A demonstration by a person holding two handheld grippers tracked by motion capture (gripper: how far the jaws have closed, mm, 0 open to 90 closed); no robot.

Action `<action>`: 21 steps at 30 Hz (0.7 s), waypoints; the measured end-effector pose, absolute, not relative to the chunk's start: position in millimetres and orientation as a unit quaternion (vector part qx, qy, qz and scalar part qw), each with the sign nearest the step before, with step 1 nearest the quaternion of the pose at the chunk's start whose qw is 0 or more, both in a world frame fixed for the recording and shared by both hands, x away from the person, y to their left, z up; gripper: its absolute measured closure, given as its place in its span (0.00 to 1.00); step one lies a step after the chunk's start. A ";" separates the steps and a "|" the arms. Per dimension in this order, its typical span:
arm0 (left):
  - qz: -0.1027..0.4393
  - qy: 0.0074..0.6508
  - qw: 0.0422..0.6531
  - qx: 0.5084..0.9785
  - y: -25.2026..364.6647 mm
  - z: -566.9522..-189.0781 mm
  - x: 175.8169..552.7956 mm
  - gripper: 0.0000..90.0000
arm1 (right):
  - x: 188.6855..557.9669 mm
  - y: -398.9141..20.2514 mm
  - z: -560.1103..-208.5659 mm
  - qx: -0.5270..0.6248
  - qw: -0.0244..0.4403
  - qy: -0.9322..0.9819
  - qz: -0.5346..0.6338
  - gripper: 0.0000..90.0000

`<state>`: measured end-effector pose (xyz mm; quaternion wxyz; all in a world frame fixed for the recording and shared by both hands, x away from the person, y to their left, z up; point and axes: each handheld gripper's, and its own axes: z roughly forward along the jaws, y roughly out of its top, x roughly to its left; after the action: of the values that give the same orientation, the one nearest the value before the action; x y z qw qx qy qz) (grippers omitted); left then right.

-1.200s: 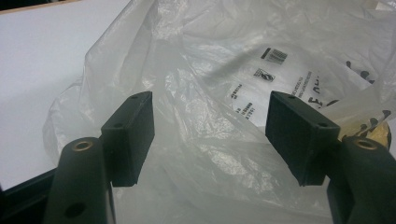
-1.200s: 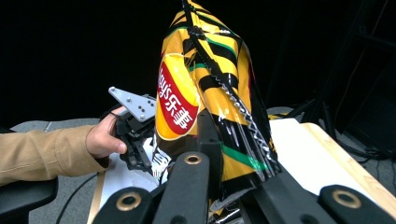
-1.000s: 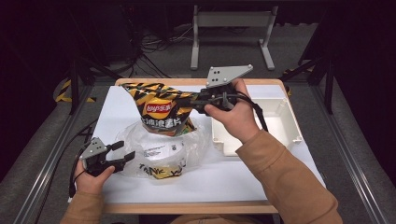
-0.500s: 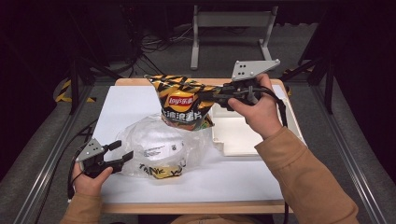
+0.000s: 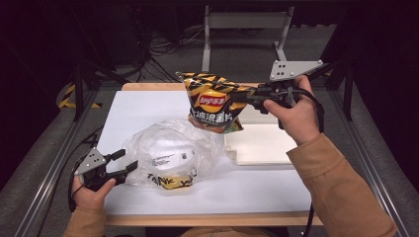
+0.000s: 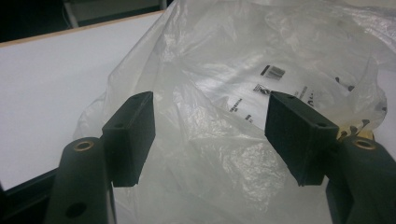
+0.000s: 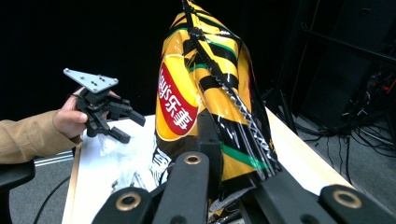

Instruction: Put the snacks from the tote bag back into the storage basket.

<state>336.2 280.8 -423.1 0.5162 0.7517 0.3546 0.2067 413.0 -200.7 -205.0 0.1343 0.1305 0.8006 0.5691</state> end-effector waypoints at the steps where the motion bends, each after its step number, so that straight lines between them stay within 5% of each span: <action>1: 0.209 0.353 0.517 0.751 281.4 -422.6 336.1 0.38 | 413.1 -203.3 -205.0 0.132 0.135 0.801 0.569 1.00; 21: 0.210 0.356 0.519 0.748 279.3 -423.6 334.9 0.36 | 413.4 -258.2 -204.0 0.143 0.151 0.800 0.562 1.00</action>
<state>334.9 279.3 -423.6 0.5191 0.7480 0.3563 0.2102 413.4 -258.2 -204.0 0.1512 0.1431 0.8002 0.5625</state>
